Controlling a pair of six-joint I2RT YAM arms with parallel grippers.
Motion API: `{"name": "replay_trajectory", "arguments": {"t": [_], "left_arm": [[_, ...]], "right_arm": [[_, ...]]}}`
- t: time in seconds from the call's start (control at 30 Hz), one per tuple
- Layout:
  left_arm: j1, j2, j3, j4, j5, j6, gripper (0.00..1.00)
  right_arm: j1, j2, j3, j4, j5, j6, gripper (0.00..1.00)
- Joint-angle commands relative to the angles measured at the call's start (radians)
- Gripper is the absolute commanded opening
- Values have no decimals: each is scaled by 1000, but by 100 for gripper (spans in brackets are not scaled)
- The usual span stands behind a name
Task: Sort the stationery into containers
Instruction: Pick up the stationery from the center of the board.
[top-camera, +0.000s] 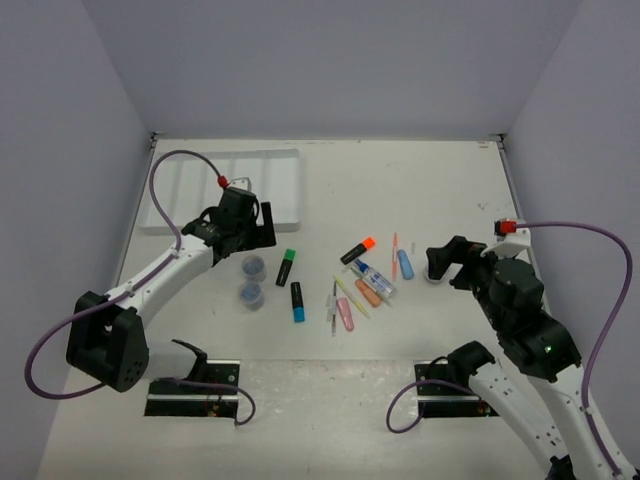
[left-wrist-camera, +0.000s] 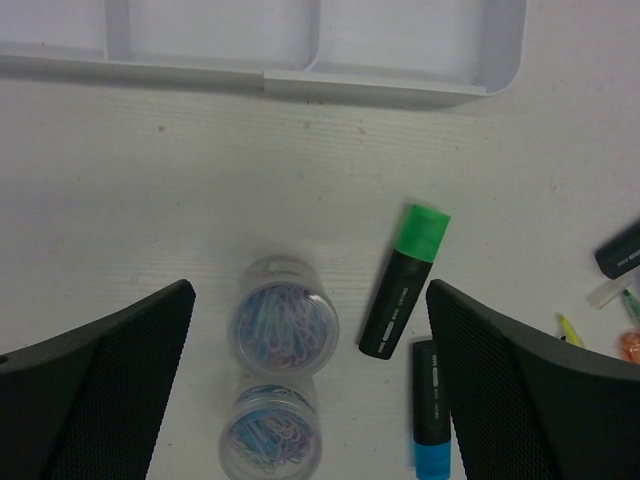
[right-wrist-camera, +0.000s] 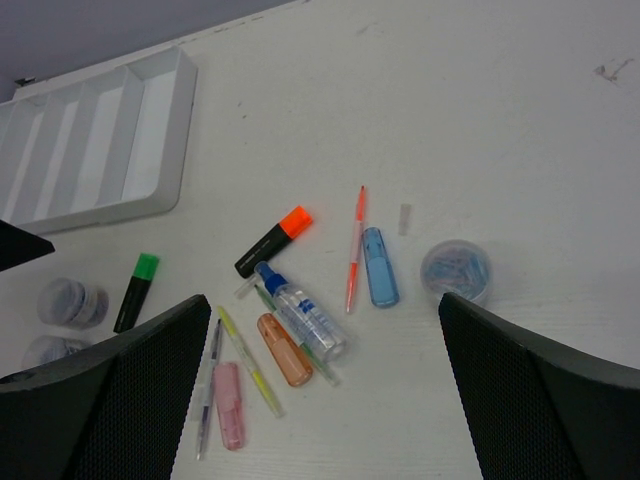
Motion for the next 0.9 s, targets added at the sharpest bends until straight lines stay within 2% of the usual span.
{"name": "replay_trajectory", "arguments": {"t": [0.0,0.27,0.63,0.8,0.83,0.87], "left_arm": [[-2,-7,-23,0,-100,-22,100],[-24,39,-102,56,-56,-12,98],[-26,107,-118,82,-41,1,70],[-34,126,-121,77,-41,-1,71],[-36,125,-120,75,-41,-1,70],[-37,121,-119,72,-44,-1,63]], "right_arm": [[2,-11,-16,15,-6,-14,99],[2,1,-16,25,-18,-20,99],[2,9,-16,17,-37,-28,99],[2,12,-17,15,-43,-31,99],[2,12,-16,15,-46,-31,99],[2,12,-16,16,-46,-31,99]]}}
